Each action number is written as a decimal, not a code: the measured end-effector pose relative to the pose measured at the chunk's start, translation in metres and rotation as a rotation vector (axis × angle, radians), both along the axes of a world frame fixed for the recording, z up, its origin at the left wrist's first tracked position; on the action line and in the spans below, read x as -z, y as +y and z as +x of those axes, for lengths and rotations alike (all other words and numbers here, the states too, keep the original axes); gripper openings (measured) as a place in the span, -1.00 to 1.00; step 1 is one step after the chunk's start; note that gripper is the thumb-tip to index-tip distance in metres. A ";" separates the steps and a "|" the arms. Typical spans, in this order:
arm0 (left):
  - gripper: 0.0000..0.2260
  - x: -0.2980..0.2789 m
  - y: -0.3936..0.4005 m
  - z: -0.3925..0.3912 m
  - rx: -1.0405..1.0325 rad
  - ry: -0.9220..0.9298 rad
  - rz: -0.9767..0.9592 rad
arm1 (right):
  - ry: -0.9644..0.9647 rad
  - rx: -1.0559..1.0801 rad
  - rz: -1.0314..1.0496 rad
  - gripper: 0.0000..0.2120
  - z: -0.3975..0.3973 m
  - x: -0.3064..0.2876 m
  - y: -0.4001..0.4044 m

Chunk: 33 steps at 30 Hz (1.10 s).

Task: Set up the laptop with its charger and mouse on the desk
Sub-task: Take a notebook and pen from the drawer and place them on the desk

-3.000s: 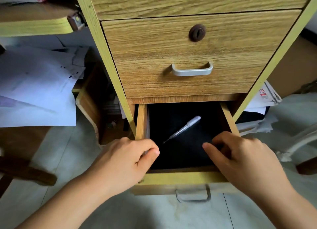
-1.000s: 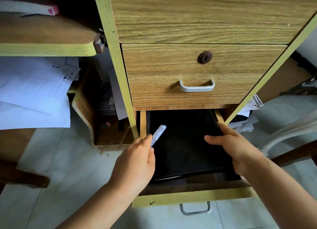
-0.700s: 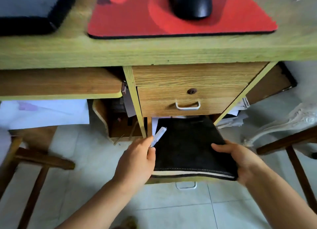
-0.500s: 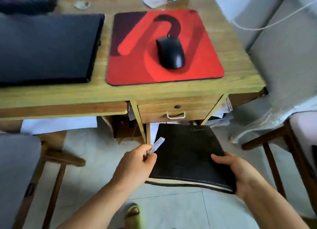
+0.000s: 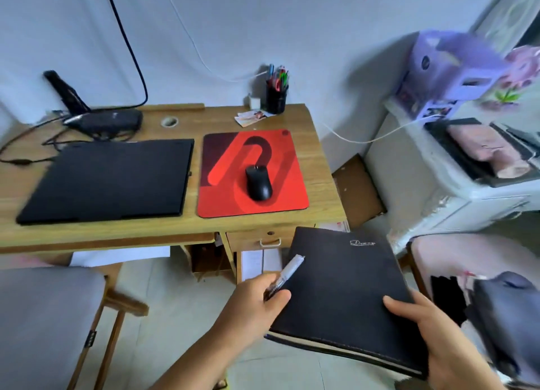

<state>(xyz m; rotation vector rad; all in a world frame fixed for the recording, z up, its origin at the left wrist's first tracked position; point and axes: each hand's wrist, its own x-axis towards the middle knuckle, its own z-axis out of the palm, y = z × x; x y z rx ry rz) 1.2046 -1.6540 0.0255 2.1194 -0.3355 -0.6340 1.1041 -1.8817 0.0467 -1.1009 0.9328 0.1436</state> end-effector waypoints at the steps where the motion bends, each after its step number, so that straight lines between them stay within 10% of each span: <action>1: -0.91 -0.007 -0.004 0.002 -0.005 -0.024 -0.015 | -0.037 0.002 -0.015 -0.68 0.000 -0.010 -0.003; 16: -0.77 -0.012 -0.053 0.161 -0.085 -0.088 0.069 | -0.207 -0.043 -0.300 -0.55 0.186 -0.021 -0.045; 33: -0.86 0.037 -0.099 0.247 -0.125 -0.009 0.219 | 0.061 -0.190 -0.413 -0.54 0.283 0.058 -0.087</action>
